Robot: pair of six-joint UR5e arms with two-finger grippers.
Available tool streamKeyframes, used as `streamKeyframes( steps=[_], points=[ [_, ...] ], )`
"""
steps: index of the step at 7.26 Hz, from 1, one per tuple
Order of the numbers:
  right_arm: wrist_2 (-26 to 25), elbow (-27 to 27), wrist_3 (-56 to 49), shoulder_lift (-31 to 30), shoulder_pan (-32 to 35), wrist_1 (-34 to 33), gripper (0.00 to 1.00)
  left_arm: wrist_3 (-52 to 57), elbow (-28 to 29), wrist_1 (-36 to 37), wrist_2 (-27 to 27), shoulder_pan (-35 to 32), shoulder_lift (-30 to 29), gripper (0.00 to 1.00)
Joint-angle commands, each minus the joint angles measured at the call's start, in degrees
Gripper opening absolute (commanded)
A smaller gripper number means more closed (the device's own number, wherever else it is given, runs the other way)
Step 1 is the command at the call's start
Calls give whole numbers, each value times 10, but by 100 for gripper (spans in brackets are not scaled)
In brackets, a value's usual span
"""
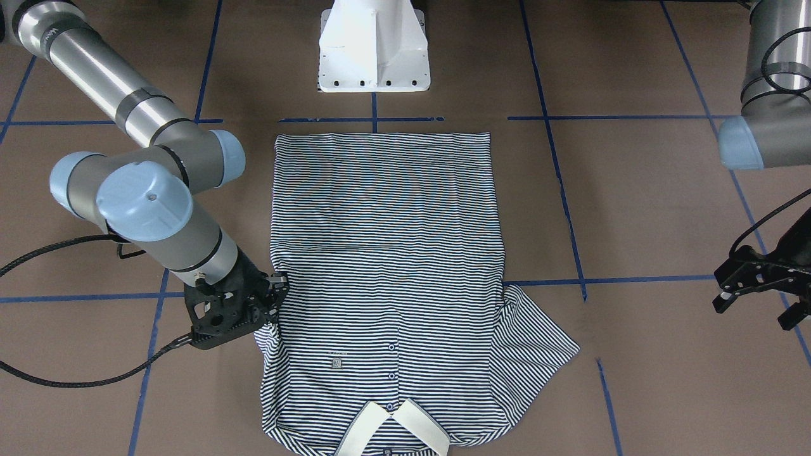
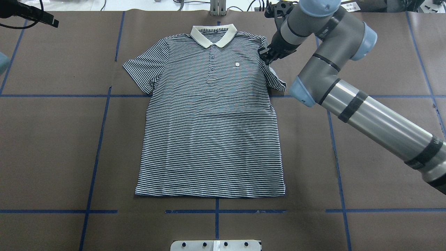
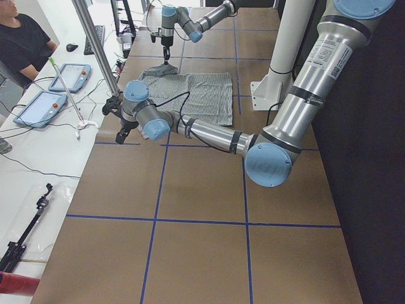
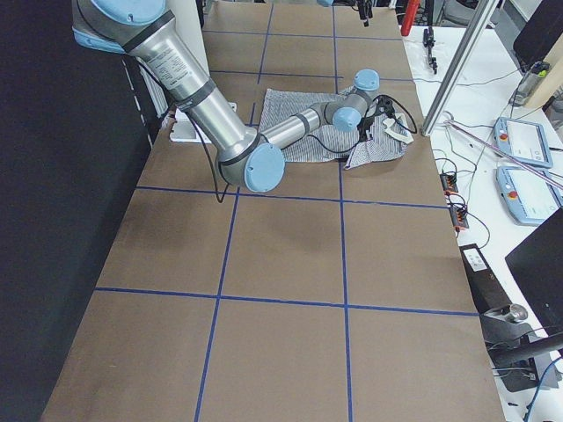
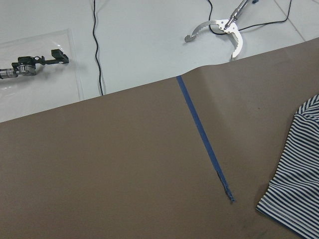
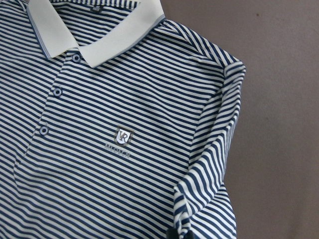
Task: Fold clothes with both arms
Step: 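Grasp the sleeve with the right gripper and fold it inward over the shirt body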
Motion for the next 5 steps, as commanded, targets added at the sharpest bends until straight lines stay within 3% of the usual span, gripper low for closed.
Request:
streamKeyframes(
  steps=[1, 2, 3, 4, 5],
  points=[
    [-54, -153, 16, 131, -13, -2, 0, 0, 0, 0, 0, 0, 2, 99],
    [-67, -170, 16, 138, -13, 7, 0, -1, 0, 0, 0, 0, 3, 99],
    [-69, -173, 16, 135, -15, 18, 73, -2, -1, 0, 0, 0, 3, 99],
    [-79, -174, 17, 113, -22, 85, 100, -4, -1, 0, 0, 0, 2, 99],
    [-80, -174, 17, 112, -23, 90, 100, -4, -1, 0, 1, 1, 3, 99]
  ],
)
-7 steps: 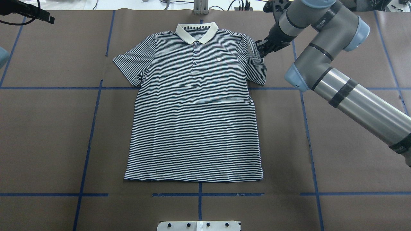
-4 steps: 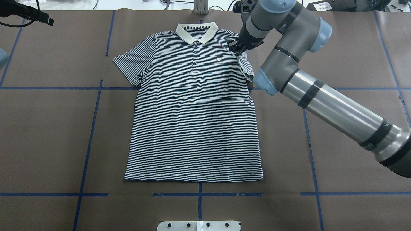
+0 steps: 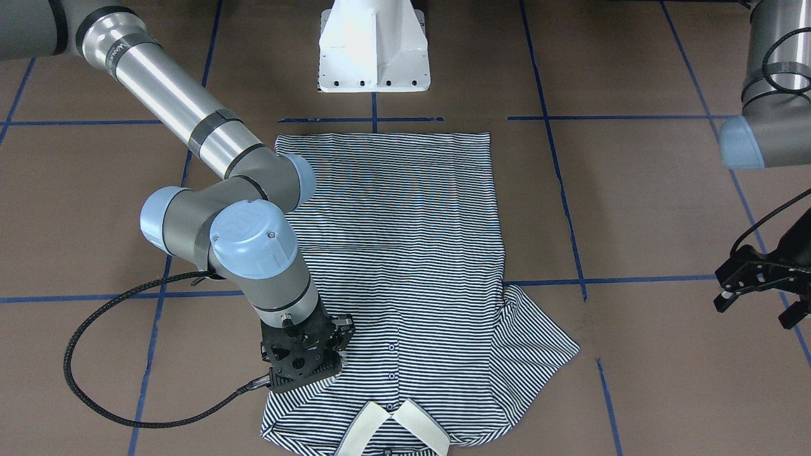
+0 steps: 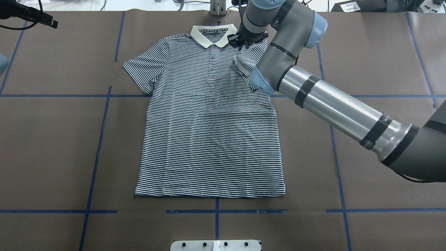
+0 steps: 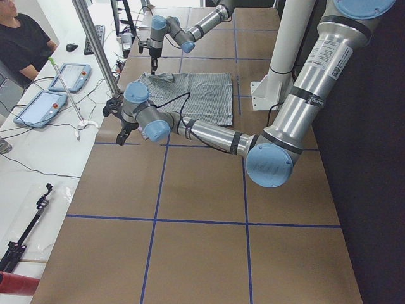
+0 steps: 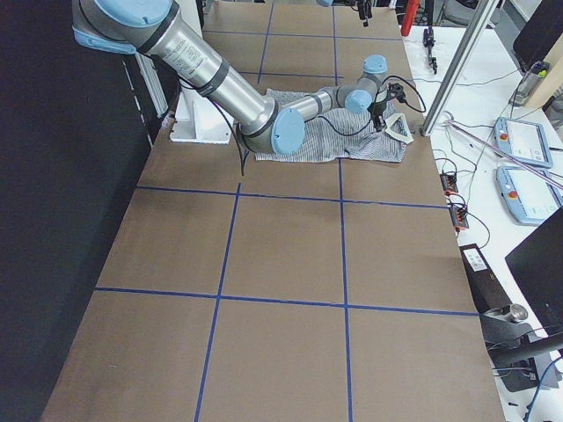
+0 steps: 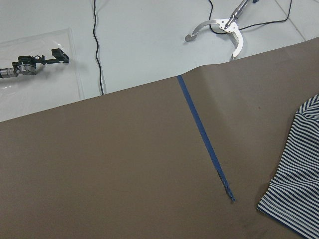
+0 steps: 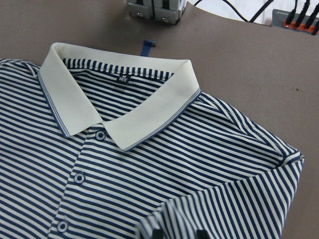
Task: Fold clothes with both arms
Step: 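Grasp the sleeve with the right gripper and fold it inward over the shirt body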
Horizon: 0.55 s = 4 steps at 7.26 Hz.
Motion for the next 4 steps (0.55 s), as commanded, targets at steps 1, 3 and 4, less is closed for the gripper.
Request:
streamKeyframes(
  steps=[1, 3, 4],
  points=[
    [-5, -3, 1, -6, -3, 28, 100, -2, 0, 0, 1, 0, 0, 99],
    [20, 23, 60, -10, -1, -8, 100, -94, 7, -4, 12, 28, -14, 99],
    [35, 110, 58, -28, 0, -132, 100, -187, 8, -6, 51, 63, -27, 99]
  ],
)
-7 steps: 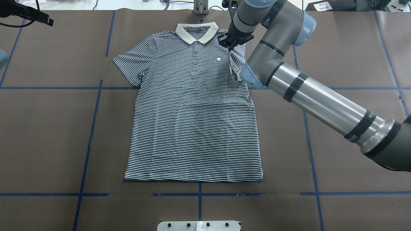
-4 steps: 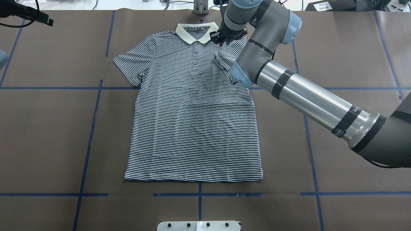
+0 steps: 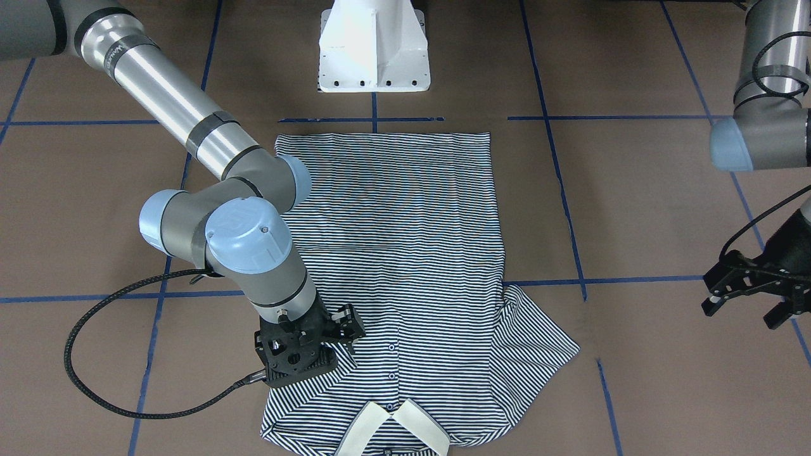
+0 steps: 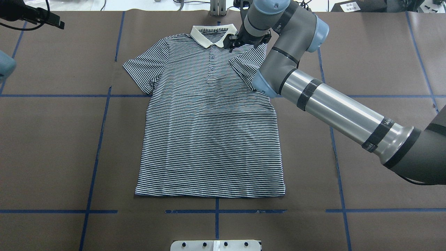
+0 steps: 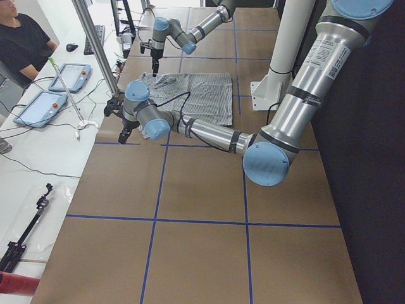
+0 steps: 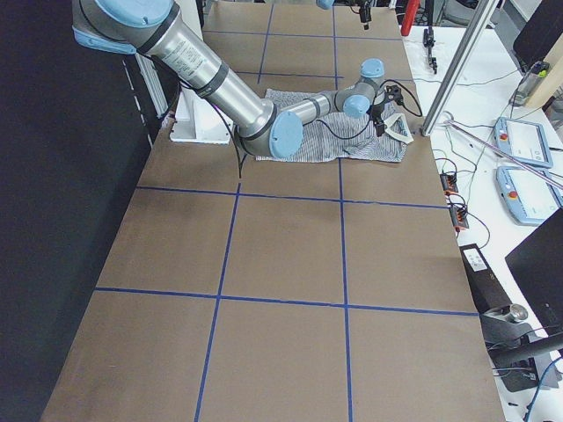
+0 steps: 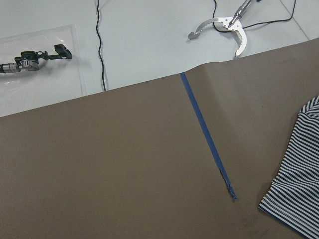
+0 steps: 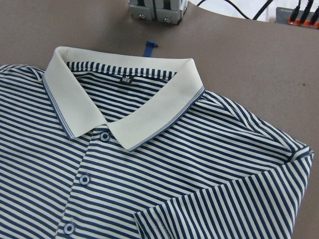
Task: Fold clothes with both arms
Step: 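Grasp the sleeve with the right gripper and fold it inward over the shirt body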
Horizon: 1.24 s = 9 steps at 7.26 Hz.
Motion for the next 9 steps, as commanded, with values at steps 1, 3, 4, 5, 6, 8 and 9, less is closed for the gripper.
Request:
streamKeyframes(
  steps=[1, 3, 4, 5, 6, 8, 9],
  points=[
    [58, 145, 11, -22, 14, -219, 100, -171, 3, -4, 88, 75, -26, 99],
    [88, 286, 5, -111, 43, -301, 100, -258, 38, -5, 192, 135, -50, 99],
    [89, 298, -24, -128, 53, -301, 100, -288, 73, -38, 241, 167, -65, 99],
    [88, 299, -36, -135, 55, -300, 100, -311, 110, -80, 265, 186, -67, 99],
    [86, 300, -36, -141, 54, -298, 100, -311, 119, -84, 286, 198, -73, 99],
    [83, 299, -36, -143, 53, -295, 100, -310, 142, -92, 291, 205, -82, 99],
    [83, 299, -34, -143, 53, -295, 100, -310, 142, -93, 303, 218, -82, 99]
  ],
)
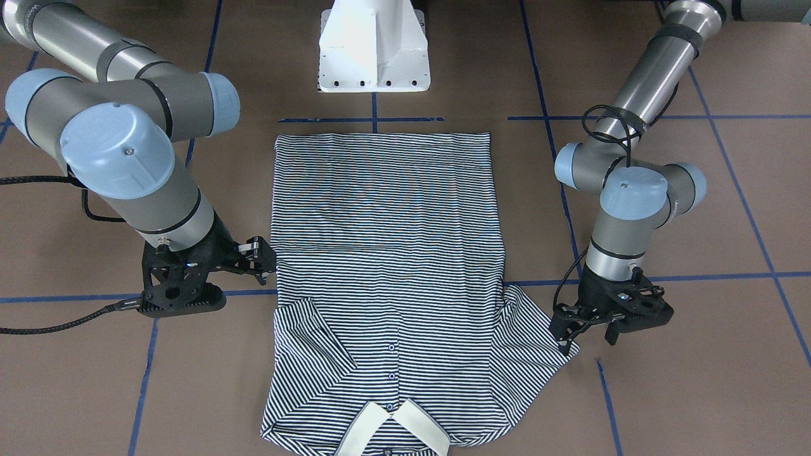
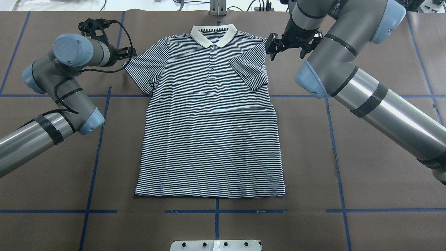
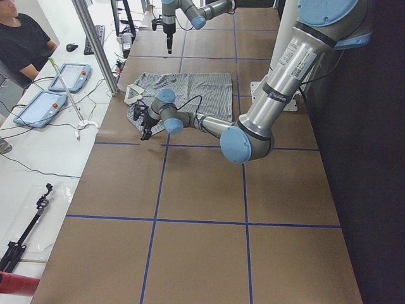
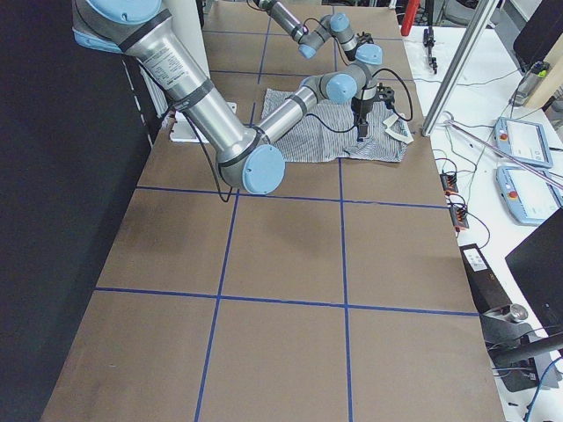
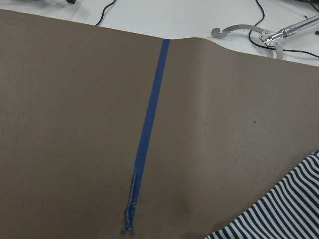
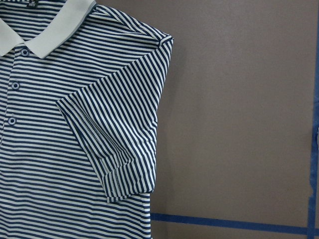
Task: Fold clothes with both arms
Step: 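Fold the other sleeve inward with the left gripper while the right gripper lifts away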
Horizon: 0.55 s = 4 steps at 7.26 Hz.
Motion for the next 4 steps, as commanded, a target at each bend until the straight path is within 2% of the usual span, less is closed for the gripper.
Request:
streamKeyframes(
  steps=[1, 3, 4],
  points=[
    [-2, -3, 0, -3, 0, 1, 100, 0, 29, -4, 31, 23, -15, 99],
    [-2, -4, 1, -4, -1, 2, 100, 0, 46, -4, 41, 25, -27, 98],
    [-3, -4, 0, -5, -1, 9, 100, 0, 46, -4, 41, 25, -27, 84]
  ],
)
